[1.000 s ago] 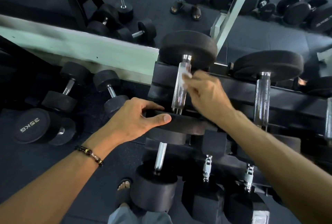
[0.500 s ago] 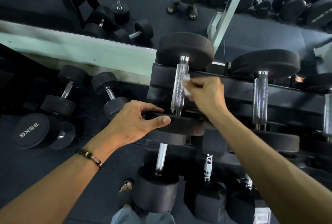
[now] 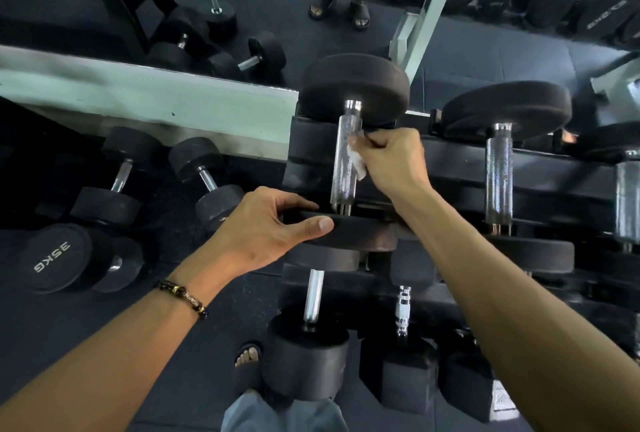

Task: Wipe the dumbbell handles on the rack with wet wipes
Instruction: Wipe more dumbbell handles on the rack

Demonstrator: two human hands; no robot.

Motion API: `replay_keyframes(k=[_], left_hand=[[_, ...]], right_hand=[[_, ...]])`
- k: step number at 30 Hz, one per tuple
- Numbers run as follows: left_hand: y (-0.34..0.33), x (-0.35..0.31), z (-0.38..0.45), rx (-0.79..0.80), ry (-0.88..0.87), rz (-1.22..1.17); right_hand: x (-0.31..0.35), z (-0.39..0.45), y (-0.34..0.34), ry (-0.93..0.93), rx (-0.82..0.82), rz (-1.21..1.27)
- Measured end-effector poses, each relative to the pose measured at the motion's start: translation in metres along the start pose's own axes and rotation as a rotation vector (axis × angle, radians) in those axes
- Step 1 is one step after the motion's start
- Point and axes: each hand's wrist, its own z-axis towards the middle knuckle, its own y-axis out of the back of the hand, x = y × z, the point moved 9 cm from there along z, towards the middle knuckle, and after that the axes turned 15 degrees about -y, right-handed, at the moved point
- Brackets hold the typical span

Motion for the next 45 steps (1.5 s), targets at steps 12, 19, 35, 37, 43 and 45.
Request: replay_keyframes(k=[12,19,35,37,43,45], left_hand=[[-0.001,0.001,0.000,0.028,-0.013,0.013],[-0.002,0.002,-0.001,0.044,-0.029,-0.001],[-0.001,0.005,-0.002,0.019,0.008,0.025],[-0.001,0.005,-0.002,0.016,0.016,0.029],[-0.001,0.006,-0.002,0.027,0.020,0.015],[-0.001,0.004,-0.002,0.019,0.024,0.024]], right_hand=[[-0.017,-0.015,-0.006,-0.093,0.167,-0.209],[-0.042,-0.040,-0.013,-0.172,0.545,-0.335],[-0.043,-0.004,-0.025,-0.082,0.469,-0.302],[-0.034,0.017,-0.019,-0.110,0.334,-0.143],[-0.062,-0.012,-0.032,-0.171,0.502,-0.292],[-0.056,0.000,-0.030,-0.197,0.457,-0.166]])
